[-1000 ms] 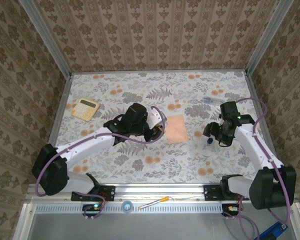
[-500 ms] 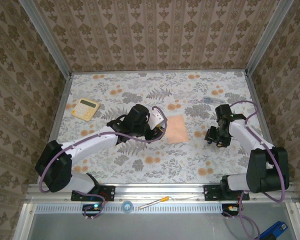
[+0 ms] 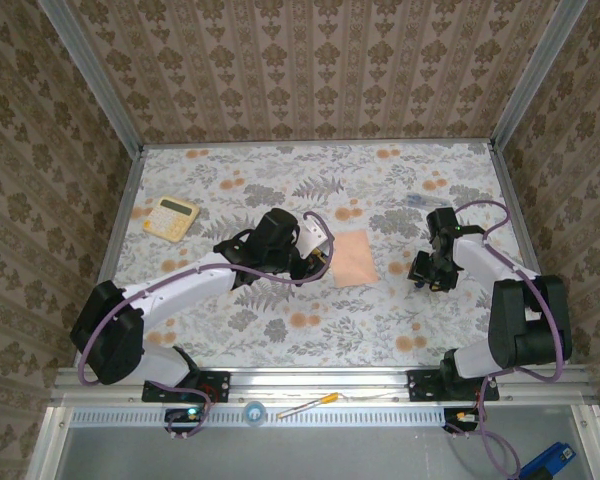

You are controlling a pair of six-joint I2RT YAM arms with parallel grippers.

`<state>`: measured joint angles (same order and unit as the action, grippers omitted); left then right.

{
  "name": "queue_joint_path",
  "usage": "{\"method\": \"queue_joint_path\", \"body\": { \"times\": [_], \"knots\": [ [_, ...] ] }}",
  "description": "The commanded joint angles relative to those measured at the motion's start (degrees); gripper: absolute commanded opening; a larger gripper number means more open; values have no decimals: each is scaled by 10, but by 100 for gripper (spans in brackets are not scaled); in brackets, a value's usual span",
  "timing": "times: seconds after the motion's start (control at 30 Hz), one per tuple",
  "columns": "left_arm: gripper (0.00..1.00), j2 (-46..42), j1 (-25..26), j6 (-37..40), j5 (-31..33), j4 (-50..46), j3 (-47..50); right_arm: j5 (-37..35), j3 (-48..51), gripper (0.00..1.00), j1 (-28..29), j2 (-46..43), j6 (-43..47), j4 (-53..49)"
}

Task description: Place the letter into the envelope and seal it

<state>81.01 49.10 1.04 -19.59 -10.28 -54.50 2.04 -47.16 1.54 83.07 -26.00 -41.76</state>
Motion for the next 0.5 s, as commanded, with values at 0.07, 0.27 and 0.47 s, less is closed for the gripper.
{"method": "queue_joint_path", "body": {
  "times": [0.07, 0.27, 0.47],
  "knots": [
    [0, 2, 2, -8, 2, 4, -4, -15, -14, 47, 4, 11, 0, 10],
    [0, 4, 2, -8, 2, -2, -8, -10, -13, 43, 7, 22, -4, 20],
    [0, 4, 3, -7, 2, -4, -10, -12, -13, 39, 12, 25, -5, 24]
  ]
}}
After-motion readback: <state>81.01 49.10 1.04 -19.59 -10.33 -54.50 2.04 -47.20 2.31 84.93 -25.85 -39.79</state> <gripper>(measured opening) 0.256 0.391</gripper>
